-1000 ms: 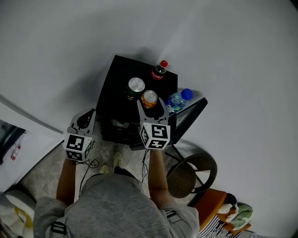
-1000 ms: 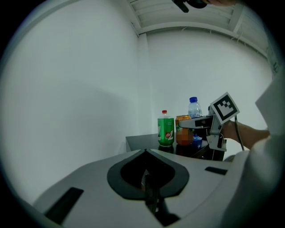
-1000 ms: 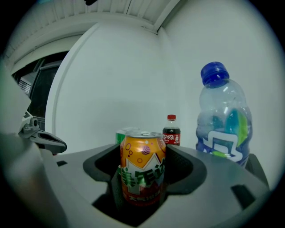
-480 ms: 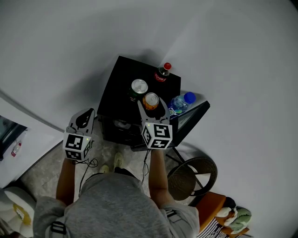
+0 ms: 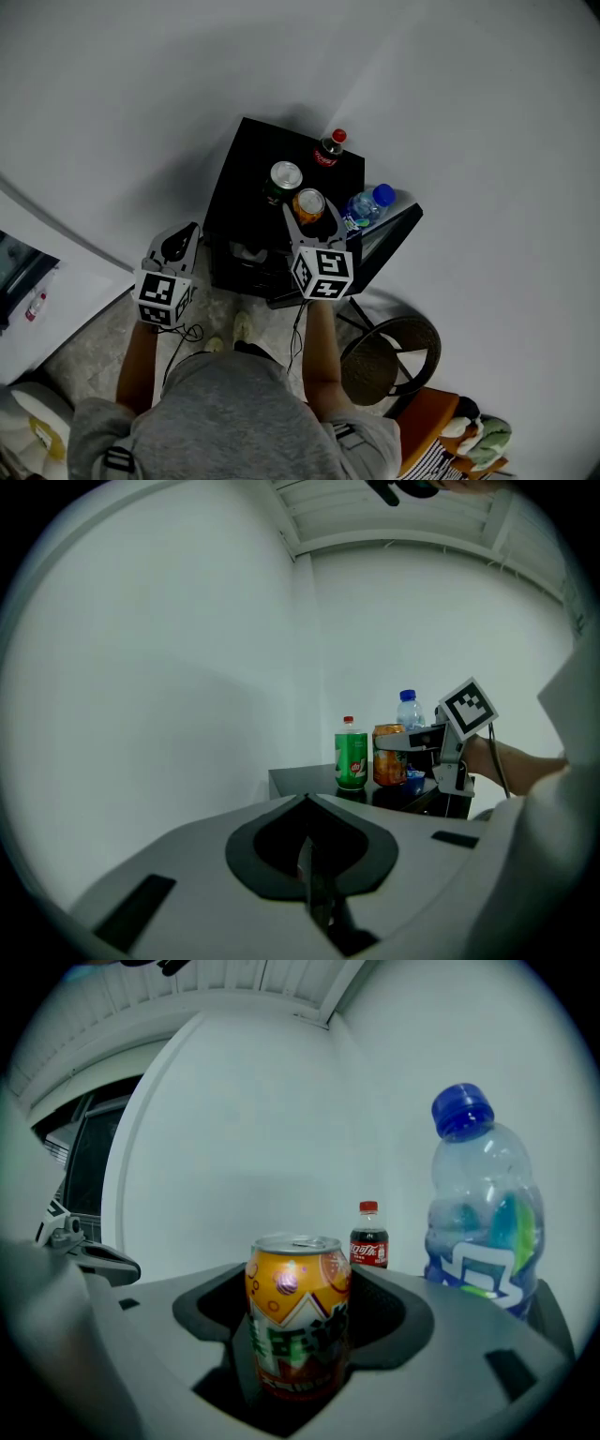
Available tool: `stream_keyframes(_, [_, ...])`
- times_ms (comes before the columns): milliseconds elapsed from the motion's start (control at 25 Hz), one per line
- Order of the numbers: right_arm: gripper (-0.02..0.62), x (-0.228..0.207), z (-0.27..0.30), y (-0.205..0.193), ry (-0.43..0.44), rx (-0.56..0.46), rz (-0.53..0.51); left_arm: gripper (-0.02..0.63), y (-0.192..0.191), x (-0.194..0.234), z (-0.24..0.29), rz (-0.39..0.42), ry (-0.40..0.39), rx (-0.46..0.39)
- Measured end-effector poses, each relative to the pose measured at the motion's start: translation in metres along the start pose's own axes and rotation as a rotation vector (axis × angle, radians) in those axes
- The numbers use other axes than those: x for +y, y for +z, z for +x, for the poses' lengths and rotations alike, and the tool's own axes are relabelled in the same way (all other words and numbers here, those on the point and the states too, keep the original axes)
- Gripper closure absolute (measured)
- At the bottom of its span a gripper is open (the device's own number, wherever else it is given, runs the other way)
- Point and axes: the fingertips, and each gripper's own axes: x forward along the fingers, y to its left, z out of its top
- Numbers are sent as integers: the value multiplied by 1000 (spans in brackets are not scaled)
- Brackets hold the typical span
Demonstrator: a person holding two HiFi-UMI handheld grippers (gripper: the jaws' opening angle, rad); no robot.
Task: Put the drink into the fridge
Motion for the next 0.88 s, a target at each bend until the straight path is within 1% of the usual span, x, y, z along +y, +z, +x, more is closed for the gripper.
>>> stream_keyframes(400, [264,32,-44,35,8,-89,-48,601,6,-4,-22,4,-50,-36])
stream_keyframes(680, [264,59,-83,37,-7,-118,-60,601,6,-20,-41,19,-122,-57])
stream_keyframes(880, [264,76,-112,31,-8,-150,-57,601,4,-28,-56,29,-162,-67])
